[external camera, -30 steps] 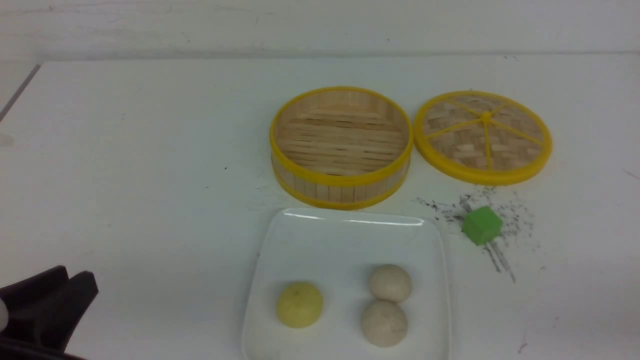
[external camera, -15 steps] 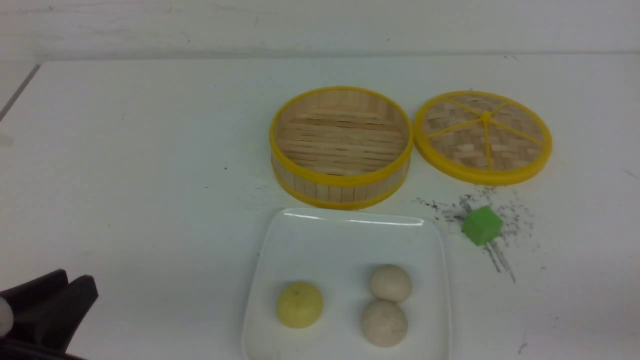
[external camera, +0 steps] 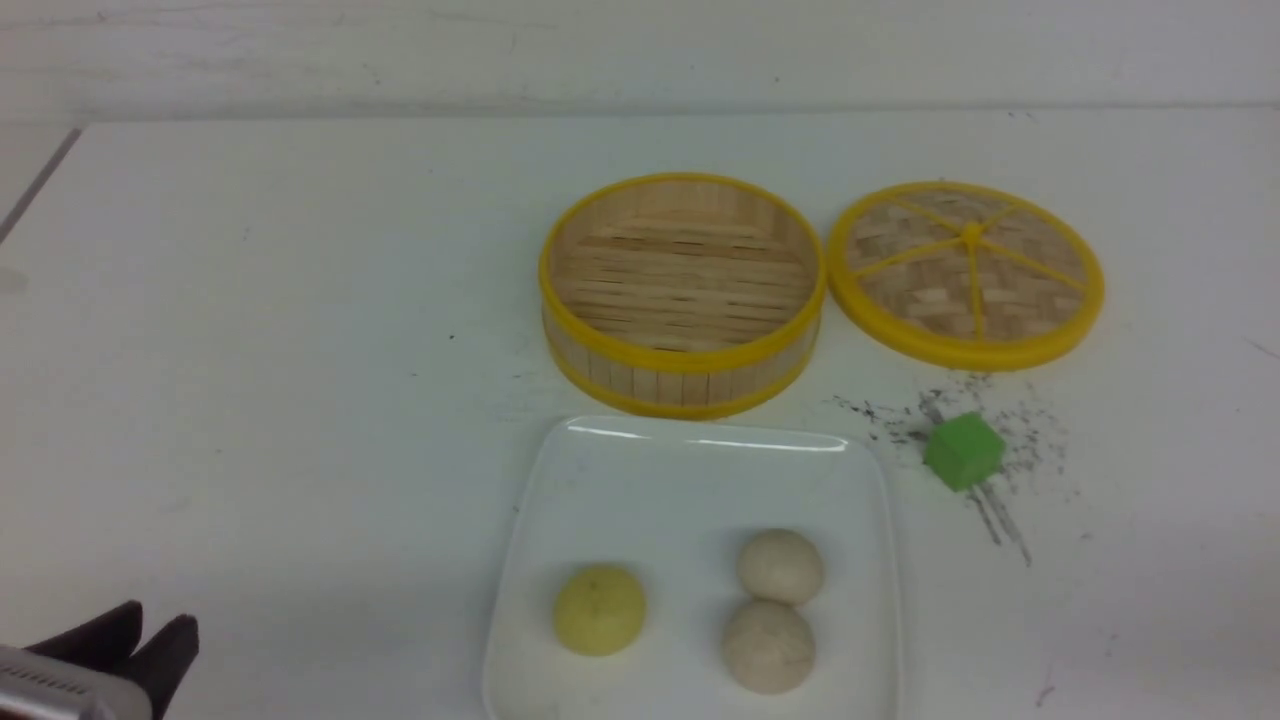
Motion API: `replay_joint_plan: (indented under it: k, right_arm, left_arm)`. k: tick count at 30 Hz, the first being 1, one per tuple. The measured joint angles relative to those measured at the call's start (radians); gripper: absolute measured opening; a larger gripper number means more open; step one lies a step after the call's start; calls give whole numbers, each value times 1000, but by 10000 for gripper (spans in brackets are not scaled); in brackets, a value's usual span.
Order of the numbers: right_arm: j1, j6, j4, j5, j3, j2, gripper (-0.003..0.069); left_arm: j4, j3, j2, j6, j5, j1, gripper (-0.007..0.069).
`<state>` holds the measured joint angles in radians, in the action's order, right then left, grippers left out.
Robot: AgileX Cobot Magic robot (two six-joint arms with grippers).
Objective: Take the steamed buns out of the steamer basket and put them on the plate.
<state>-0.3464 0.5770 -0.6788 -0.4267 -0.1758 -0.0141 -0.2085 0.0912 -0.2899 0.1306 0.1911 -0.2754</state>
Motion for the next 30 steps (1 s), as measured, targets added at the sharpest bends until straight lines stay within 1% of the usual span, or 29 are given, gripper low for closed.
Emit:
replay_joint_plan:
  k: [1,2,5,8,13,17,18,22,30]
  right_arm:
    - [0,0,0,0,0,0,209]
    - [0,0,0,0,0,0,211]
    - [0,0,0,0,0,0,213]
    - [0,0,0,0,0,0,218]
    - [0,0,0,0,0,0,225]
    - [0,0,0,0,0,0,227]
    - [0,0,0,0,0,0,227]
    - [0,0,0,0,0,0,229]
    - [0,0,0,1,0,0,230]
  left_arm:
    - [0,-3,0,2,-3,5,239]
    - [0,-22,0,25,-18,42,239]
    - [0,-49,15,39,-22,77,239]
    - [1,-104,104,47,-24,134,239]
    - [8,-119,167,66,-17,189,239]
    - [0,-119,185,64,31,200,239]
    - [1,-119,207,67,87,201,239]
    - [4,-119,260,87,160,201,239]
    - [4,-118,301,93,185,201,239]
